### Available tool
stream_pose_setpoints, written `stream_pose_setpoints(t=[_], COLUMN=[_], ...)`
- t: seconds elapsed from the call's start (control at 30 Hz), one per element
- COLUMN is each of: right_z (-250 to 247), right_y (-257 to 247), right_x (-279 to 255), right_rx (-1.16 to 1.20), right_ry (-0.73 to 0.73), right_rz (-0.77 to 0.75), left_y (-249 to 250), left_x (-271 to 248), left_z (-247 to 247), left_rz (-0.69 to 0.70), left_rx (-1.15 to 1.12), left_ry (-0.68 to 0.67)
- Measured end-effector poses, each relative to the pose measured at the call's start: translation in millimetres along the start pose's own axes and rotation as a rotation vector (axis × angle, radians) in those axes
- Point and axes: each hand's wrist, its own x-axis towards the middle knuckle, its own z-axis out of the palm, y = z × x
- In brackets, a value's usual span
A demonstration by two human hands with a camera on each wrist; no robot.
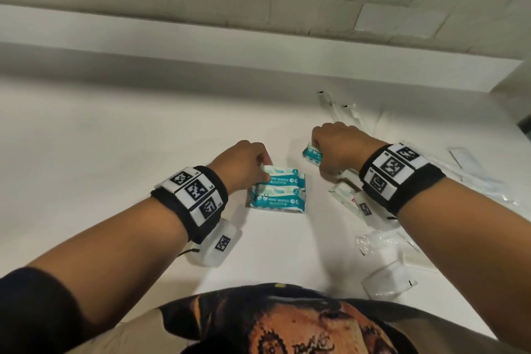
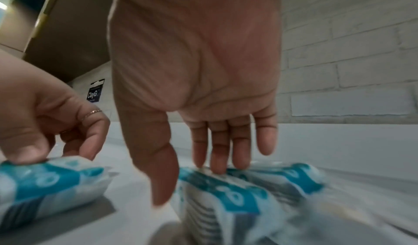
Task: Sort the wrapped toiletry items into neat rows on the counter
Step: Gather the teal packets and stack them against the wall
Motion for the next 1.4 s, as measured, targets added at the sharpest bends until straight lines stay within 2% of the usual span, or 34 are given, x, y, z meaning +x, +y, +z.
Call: stream_pose_setpoints(t=[0.17, 0.23, 0.4, 0.5, 0.57, 0.67, 0.73, 0.8, 0.9, 1.07, 1.13, 1.2, 1.27, 1.4], right_z=[2.3, 6.1, 6.1, 2.9, 0.3, -5.7, -8.4, -5.4, 9.4, 14.6, 4.1, -4.1, -6.0, -4.8], right_y=[-3.1, -1.5, -11.7, -24.2, -21.5, 6.5, 32.9, 51.8, 55.1, 51.5, 49.4, 43.3, 36.1, 35.6], right_x=[4.9, 5.1, 16.3, 20.7, 18.9, 17.9, 21.8, 24.2, 23.0, 33.3, 37.1, 40.0, 43.7, 53.2], right_rx=[-0.117, -0.105, 0.112, 0.174, 0.260, 0.369, 0.300, 0.221, 0.235, 0.227, 0.385, 0.628, 0.731, 0.601], right_ry=[-0.096, -0.120, 0.067, 0.055, 0.029, 0.130, 0.191, 0.166, 0.115, 0.173, 0.171, 0.073, -0.049, 0.028], right_rz=[0.137, 0.141, -0.037, -0.172, -0.196, -0.127, -0.009, 0.072, 0.069, 0.031, 0.001, -0.013, 0.029, 0.111], left_y=[-2.1, -1.9, 0.3, 1.0, 2.2, 3.3, 3.8, 5.5, 7.5, 8.7, 9.8, 12.2, 14.8, 16.4], left_x=[-1.2, -1.7, -1.6, -3.2, -4.8, -6.4, -6.1, -5.7, -4.9, -5.0, -3.7, -1.0, 2.4, 7.5], left_z=[0.1, 0.0, 0.8, 0.7, -0.1, -1.0, -0.6, -0.2, 0.2, -2.8, -5.6, -7.7, -8.1, -5.8], left_rz=[-0.028, -0.023, -0.036, -0.031, -0.025, -0.027, -0.025, -0.016, -0.010, -0.007, 0.041, 0.108, 0.157, 0.184], left_rx=[0.002, 0.000, 0.011, 0.036, 0.043, 0.032, 0.043, 0.066, 0.094, 0.127, 0.137, 0.165, 0.208, 0.277], left_ry=[0.017, 0.013, 0.031, 0.075, 0.081, 0.059, 0.051, 0.043, 0.035, 0.038, 0.052, 0.049, 0.015, -0.038])
